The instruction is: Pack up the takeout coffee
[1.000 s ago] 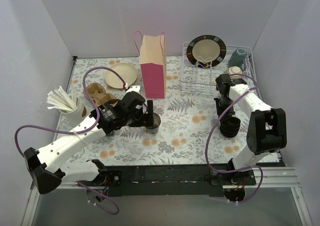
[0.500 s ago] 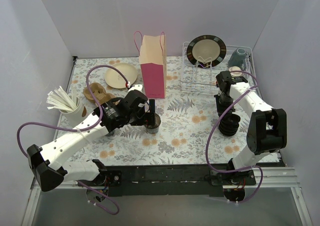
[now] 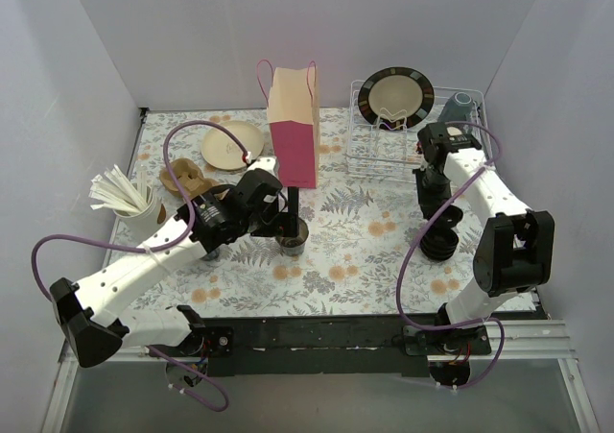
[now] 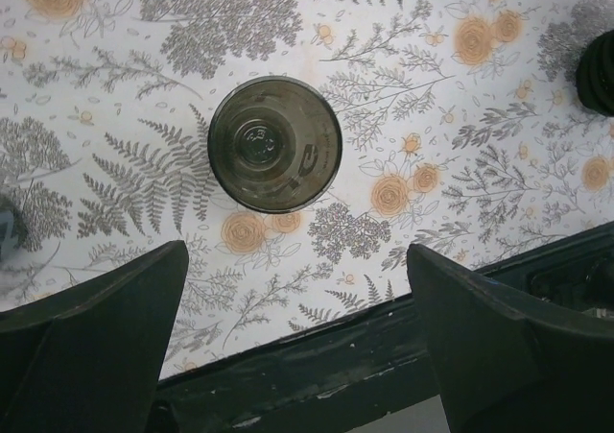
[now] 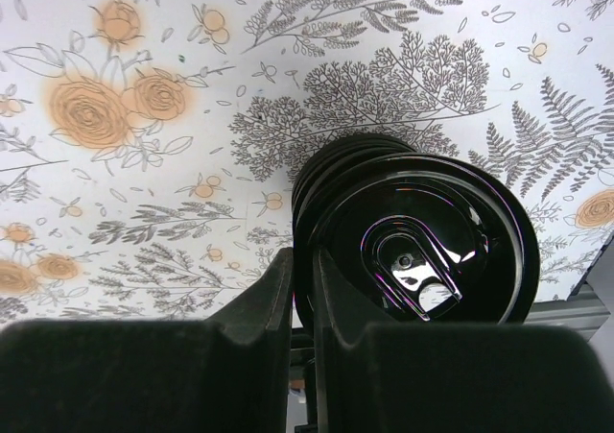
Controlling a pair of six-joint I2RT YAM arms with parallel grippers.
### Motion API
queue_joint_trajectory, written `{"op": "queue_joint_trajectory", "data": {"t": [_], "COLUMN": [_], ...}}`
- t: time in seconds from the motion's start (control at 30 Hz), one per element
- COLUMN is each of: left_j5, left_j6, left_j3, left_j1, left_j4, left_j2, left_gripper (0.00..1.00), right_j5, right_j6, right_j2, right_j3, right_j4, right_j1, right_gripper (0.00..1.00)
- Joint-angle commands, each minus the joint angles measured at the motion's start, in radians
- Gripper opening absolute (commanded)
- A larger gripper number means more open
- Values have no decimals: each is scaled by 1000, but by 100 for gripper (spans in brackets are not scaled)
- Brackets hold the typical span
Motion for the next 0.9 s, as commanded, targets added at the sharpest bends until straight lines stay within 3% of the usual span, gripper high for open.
{"op": "queue_joint_trajectory", "data": {"t": [0.0,0.13,0.33,0.47,0.63,0.77,0.87], "left_j5": [70,261,311,478,565,615,632], "left_j6": [181,439,734,927,1080,1148,1186], "left_j3": [-44,-170,-431,-413,-391,-361,-342], "left_j1": [-1,-1,1,1,1,-1,1], "left_j4": [127,350,791,781,809,815,833], "left_j2": [-81,-229,-480,-426,-374,-345,-328], "left_gripper": [98,91,84,86,91,91,91], "right_j5": [-90,-346,-716,-898,-1049,-1174,-1214], "right_j6": [-14,-51,-57,-39,65,205,262], "right_j2": [-37,-100,-163,-195,-261,-347,-392], "right_j3": [112,157,218,249,211,116,65], "right_j4": [-66,-11,43,86,193,429,500], "right_j1": [-7,14,177,303,402,412,415], "right_gripper": [16,14,13,13,13,12,11]}}
